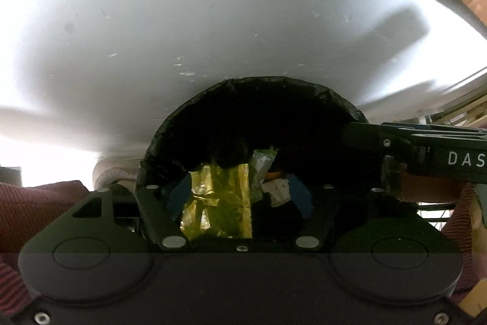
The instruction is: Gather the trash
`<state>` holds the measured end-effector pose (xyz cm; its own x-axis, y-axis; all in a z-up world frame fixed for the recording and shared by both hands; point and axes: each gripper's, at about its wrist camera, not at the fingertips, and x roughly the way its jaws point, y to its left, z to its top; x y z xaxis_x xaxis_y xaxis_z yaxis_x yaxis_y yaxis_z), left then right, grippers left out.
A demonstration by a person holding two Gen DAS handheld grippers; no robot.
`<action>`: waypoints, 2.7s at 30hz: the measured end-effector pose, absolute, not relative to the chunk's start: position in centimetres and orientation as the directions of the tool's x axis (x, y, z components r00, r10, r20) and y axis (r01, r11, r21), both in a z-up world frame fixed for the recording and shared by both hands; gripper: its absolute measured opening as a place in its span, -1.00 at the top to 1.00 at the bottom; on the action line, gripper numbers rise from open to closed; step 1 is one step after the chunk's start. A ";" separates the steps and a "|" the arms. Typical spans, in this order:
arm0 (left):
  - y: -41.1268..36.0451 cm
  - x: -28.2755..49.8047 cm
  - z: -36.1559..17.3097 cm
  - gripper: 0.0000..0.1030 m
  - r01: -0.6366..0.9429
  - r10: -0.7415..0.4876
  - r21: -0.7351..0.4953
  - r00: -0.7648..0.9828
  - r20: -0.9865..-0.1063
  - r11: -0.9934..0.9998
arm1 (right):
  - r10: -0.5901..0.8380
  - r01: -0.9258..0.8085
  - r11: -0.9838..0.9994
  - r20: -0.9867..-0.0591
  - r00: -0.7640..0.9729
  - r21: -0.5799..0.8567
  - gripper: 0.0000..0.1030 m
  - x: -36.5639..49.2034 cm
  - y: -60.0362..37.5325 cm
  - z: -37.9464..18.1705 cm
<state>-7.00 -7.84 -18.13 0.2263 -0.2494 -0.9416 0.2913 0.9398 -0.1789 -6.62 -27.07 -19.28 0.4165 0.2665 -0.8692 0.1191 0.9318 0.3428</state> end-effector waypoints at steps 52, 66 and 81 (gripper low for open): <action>-9.3 8.9 1.9 -0.64 0.291 -0.269 -0.035 0.826 -0.494 0.956 | 0.100 -0.080 0.995 -0.476 0.873 0.062 -0.82 -2.0 -29.5 -1.1; -10.1 12.2 0.0 0.51 0.246 -0.221 -0.035 0.790 -0.572 0.969 | 0.101 -0.088 0.995 -0.502 0.859 0.050 -0.64 1.9 -29.1 -3.1; -10.2 6.8 2.8 0.51 0.336 -0.296 -0.014 0.809 -0.507 0.942 | 0.103 -0.097 0.995 -0.448 0.888 0.037 0.07 -0.2 -29.1 -1.9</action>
